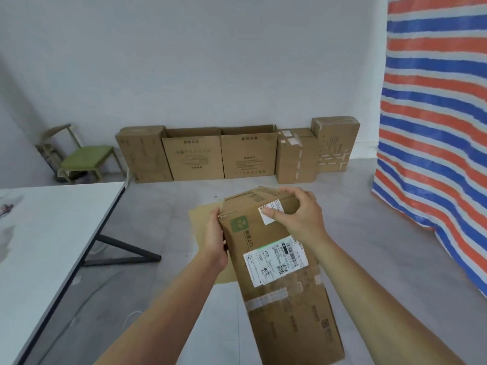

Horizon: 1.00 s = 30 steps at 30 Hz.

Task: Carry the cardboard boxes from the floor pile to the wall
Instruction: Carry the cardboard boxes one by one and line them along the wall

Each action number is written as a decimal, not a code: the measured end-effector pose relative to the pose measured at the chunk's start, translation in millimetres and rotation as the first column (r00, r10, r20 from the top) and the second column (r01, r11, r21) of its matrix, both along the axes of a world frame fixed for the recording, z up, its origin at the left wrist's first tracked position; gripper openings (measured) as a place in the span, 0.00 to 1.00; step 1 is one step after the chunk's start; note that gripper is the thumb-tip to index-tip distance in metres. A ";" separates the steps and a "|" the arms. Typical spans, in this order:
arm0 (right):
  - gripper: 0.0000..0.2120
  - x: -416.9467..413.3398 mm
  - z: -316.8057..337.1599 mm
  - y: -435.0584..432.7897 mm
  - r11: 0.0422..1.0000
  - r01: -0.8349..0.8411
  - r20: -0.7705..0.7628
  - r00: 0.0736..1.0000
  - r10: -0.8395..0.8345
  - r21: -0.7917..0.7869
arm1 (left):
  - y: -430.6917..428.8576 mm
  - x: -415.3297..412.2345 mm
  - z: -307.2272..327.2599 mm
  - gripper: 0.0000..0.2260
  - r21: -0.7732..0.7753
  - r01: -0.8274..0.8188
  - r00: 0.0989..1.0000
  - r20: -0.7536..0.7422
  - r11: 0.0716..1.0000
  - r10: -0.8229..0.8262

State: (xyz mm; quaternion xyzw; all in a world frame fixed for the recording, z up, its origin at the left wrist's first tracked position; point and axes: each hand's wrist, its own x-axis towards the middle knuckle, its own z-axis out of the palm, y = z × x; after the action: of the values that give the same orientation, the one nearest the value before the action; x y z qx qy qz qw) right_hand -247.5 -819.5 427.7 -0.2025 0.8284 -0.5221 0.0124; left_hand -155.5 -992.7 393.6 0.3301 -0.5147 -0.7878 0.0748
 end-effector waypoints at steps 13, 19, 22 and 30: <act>0.56 -263.4 -17.4 -141.1 0.989 0.064 0.178 0.980 -0.088 0.132 | -173.5 -297.7 4.4 0.23 -0.155 0.309 0.946 -0.049 0.938 -0.320; 0.43 -374.3 -41.5 -133.1 0.980 0.111 0.260 0.953 -0.153 0.168 | -184.1 -440.8 -5.7 0.25 -0.245 0.496 0.860 0.003 0.833 -0.511; 0.36 -434.6 -65.1 -131.5 0.967 0.213 0.220 0.946 -0.240 0.139 | -184.0 -515.1 -17.3 0.26 -0.299 0.540 0.832 0.047 0.787 -0.553; 0.43 -633.4 -84.3 -119.2 0.943 0.318 0.250 0.910 -0.332 0.093 | -163.2 -721.2 -20.8 0.29 -0.421 0.549 0.819 0.100 0.722 -0.564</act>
State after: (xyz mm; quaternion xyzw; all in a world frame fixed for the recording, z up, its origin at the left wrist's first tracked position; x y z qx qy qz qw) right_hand -881.0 -938.7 343.3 0.0095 0.8542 -0.5183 0.0399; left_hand -876.7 -1155.9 372.8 0.1214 -0.7496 -0.6451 -0.0848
